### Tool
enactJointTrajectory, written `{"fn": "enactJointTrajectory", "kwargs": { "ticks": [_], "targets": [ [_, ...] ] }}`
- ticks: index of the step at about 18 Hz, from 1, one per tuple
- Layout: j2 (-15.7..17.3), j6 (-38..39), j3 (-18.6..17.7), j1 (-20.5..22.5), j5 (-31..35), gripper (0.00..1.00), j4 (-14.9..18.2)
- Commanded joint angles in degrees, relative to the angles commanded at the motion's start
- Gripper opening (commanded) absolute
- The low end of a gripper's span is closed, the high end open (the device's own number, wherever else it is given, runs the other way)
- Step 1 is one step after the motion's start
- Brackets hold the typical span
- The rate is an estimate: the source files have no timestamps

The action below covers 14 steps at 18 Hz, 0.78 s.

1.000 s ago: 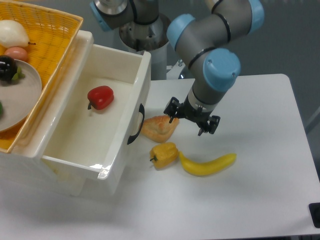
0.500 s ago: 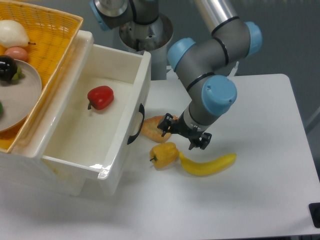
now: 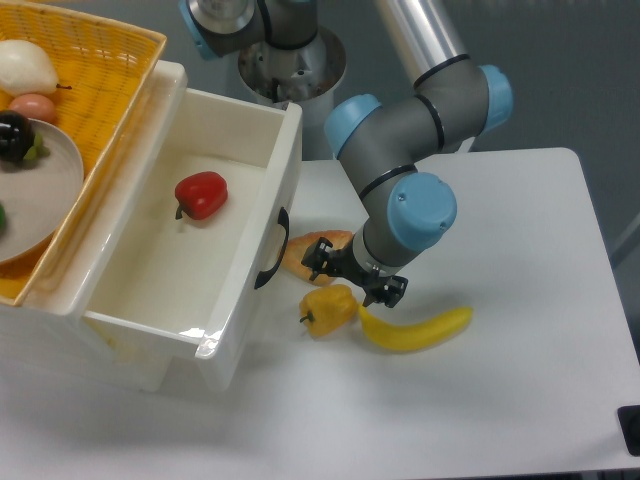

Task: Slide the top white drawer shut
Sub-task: 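Lower the gripper beside the drawer front near its black handle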

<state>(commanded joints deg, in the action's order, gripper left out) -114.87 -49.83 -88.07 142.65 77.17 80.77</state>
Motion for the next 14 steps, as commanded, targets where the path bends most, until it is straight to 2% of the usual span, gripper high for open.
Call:
{"fn": "enactJointTrajectory", "kwargs": {
  "ticks": [14],
  "targets": [
    [-0.26,-0.09,0.00,-1.50,-0.09,1.00,0.26]
  ]
}}
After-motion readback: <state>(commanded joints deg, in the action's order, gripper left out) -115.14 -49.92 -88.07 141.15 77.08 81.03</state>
